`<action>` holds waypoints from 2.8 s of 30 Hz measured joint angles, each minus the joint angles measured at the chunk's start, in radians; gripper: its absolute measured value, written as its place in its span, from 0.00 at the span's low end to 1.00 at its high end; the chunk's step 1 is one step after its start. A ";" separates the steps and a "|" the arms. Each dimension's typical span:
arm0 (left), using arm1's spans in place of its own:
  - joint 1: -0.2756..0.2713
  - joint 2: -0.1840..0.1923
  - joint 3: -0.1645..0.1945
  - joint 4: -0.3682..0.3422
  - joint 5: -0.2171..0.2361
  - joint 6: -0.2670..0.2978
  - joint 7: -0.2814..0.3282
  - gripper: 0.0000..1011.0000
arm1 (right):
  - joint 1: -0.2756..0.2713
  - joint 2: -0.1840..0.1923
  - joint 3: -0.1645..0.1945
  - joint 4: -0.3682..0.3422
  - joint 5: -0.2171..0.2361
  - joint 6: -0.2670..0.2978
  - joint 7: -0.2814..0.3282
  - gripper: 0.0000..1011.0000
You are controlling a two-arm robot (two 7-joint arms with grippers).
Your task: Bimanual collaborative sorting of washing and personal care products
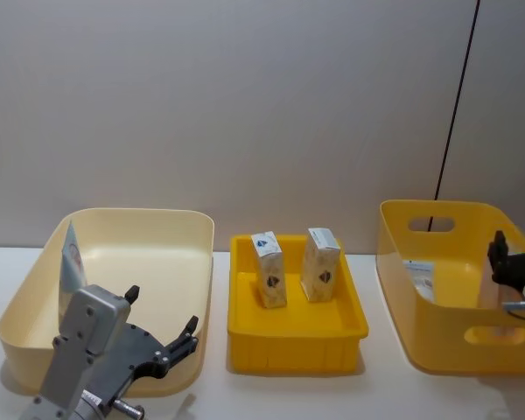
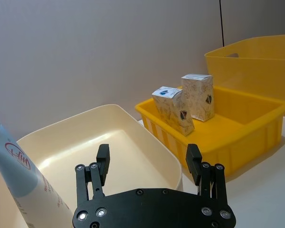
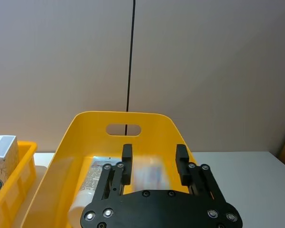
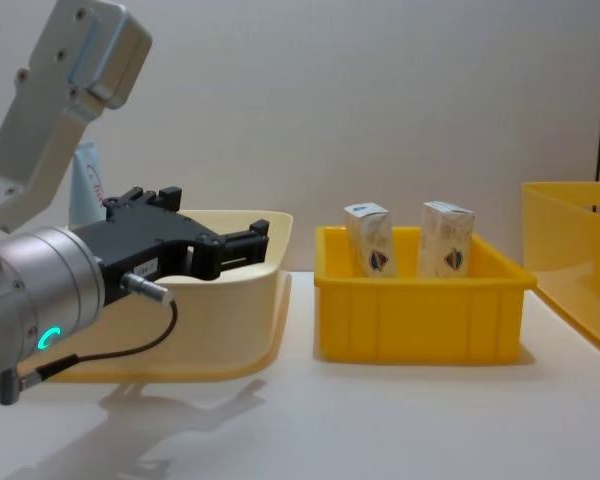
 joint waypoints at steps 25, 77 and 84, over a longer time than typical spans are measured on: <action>0.000 0.000 0.000 0.000 0.000 0.000 0.000 0.99 | 0.000 -0.007 -0.004 0.004 -0.005 0.014 0.007 0.99; 0.000 0.000 0.000 0.000 0.000 0.000 0.000 0.99 | -0.284 0.122 -0.201 -0.174 0.219 -0.245 0.173 0.99; 0.000 0.000 0.000 0.000 0.000 0.000 0.000 0.99 | -0.311 0.137 -0.225 -0.189 0.237 -0.258 0.182 0.99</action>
